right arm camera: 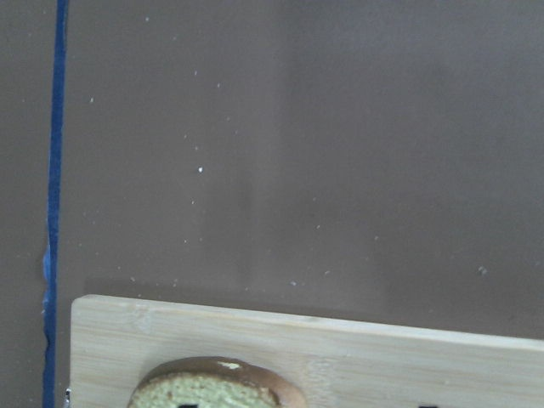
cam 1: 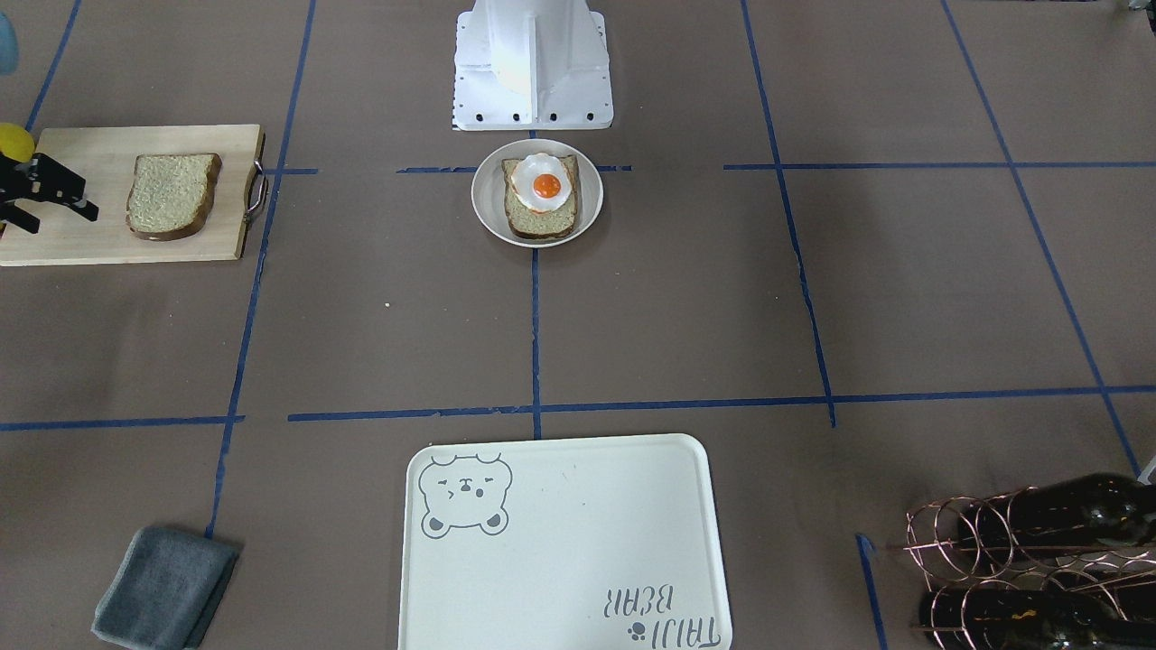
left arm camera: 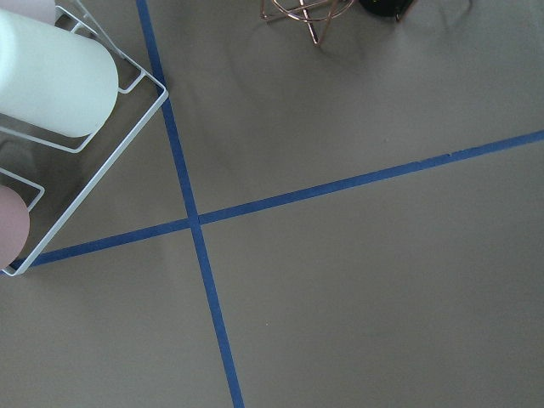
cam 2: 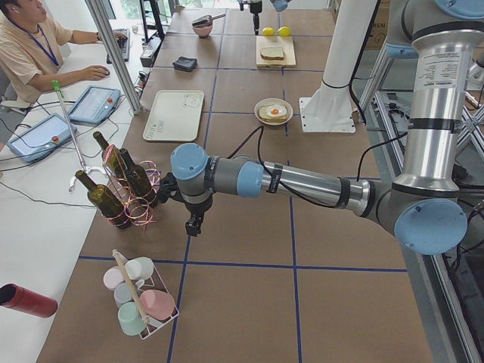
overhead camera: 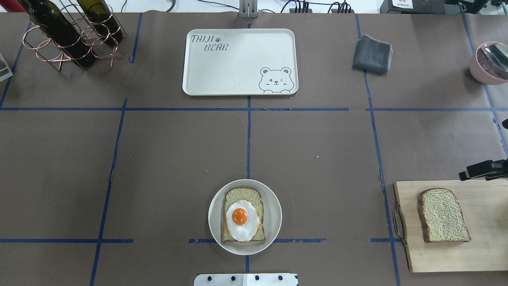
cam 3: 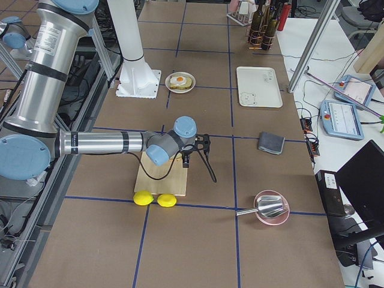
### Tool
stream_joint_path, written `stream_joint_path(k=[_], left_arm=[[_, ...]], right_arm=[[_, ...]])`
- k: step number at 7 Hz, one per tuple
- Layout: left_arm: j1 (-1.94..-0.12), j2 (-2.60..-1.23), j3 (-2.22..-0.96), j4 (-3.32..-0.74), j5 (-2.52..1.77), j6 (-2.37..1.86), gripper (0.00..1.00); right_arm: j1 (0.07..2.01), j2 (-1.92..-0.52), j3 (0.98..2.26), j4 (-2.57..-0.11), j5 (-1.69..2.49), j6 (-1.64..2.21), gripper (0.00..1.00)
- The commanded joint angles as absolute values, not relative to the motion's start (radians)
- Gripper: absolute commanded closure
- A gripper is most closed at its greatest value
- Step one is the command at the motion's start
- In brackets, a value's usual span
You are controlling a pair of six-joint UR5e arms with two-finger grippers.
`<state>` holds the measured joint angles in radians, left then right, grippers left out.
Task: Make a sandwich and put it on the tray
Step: 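Lower the right gripper onto the bread slice on the cutting board and grasp it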
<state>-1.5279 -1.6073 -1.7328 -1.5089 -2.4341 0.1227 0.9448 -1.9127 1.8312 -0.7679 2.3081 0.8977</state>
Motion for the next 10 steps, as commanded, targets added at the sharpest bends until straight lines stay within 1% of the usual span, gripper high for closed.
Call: stream_joint_path(k=[1,2,4,7,8,9,10], left_arm=[[-1.528,-1.606,-1.738,-1.508,-2.434,0.112,0.00],[-1.526,-1.608,-1.740,-1.509,-2.434,0.074,0.00],[-1.519,-1.608,-1.741,-1.509,-2.434,0.066,0.00],[-1.517,-1.609,-1.752,-1.509,-2.434,0.061,0.00],[-1.517,-1.609,-1.752,-1.509,-2.434,0.061,0.00],[-1.517,-1.609,-1.753,-1.509,-2.433,0.061,0.00],[-1.517,-1.609,-1.756,-1.509,-2.433,0.061,0.00]], right_arm=[[0.775,-1.966,1.832,-0.626,2.188,1.074,0.09],[0.767,-1.980,1.832,-0.626,2.184,1.078,0.10],[0.712,-1.979,1.830,-0.626,2.159,1.172,0.19],[0.706,-2.000,1.830,-0.626,2.157,1.172,0.23],[0.706,-2.003,1.829,-0.627,2.158,1.172,0.30],[0.706,-2.005,1.829,-0.626,2.158,1.178,0.45],[0.706,-2.005,1.829,-0.626,2.161,1.192,0.56]])
